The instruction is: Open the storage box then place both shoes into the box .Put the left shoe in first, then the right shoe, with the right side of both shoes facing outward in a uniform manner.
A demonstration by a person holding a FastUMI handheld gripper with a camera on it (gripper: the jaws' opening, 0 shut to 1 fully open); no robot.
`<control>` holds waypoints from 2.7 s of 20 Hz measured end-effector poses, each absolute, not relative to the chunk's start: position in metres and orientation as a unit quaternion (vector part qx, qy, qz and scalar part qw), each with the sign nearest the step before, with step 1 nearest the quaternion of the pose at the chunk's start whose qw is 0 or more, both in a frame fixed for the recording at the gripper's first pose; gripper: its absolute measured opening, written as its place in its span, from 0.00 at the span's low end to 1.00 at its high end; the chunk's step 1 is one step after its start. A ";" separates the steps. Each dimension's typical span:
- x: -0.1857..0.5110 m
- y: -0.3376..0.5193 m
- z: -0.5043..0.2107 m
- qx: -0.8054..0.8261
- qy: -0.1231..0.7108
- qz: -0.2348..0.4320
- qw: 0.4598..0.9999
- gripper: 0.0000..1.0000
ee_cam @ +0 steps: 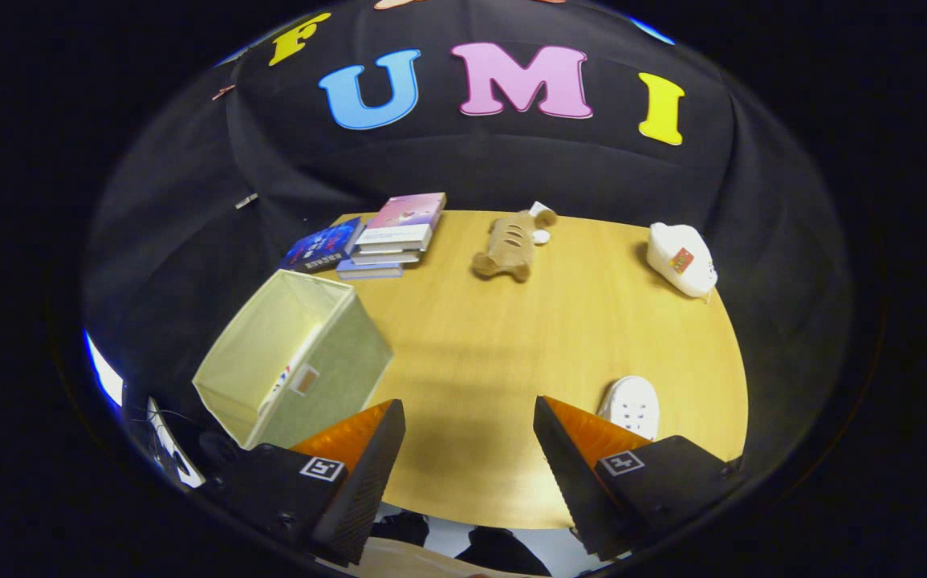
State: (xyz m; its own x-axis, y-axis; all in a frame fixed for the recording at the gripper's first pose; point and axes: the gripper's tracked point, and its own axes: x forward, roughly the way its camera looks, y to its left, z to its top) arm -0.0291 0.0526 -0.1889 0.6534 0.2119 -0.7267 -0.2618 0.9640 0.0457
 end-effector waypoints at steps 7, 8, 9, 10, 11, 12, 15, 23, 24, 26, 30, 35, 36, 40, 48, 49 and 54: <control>-0.032 -0.062 -0.249 -0.049 0.435 0.070 0.896 0.99; -0.033 -0.077 -0.257 -0.049 0.443 0.059 0.893 0.99; -0.035 -0.093 -0.265 -0.047 0.450 0.047 0.890 0.99; -0.035 -0.105 -0.273 -0.042 0.456 0.038 0.888 0.99; -0.036 -0.116 -0.280 -0.038 0.463 0.032 0.885 0.99; -0.038 -0.126 -0.287 -0.037 0.469 0.029 0.882 0.99; -0.043 -0.149 -0.307 -0.052 0.486 0.024 0.872 0.99; -0.055 -0.165 -0.356 -0.041 0.536 0.025 0.843 0.99; -0.050 -0.164 -0.356 -0.034 0.530 0.025 0.847 1.00; -0.045 -0.159 -0.359 -0.019 0.528 0.033 0.848 0.97; -0.044 -0.141 -0.363 0.028 0.542 0.045 0.839 0.64; -0.045 -0.145 -0.362 0.055 0.562 0.013 0.826 0.29; -0.044 -0.144 -0.362 0.056 0.562 0.010 0.825 0.23; -0.046 -0.145 -0.359 0.050 0.563 0.008 0.825 0.08; -0.050 -0.106 -0.297 0.123 0.551 -0.020 0.825 0.07; -0.049 -0.096 -0.283 0.129 0.545 -0.020 0.828 0.07; -0.045 -0.025 -0.215 0.153 0.509 -0.001 0.847 0.07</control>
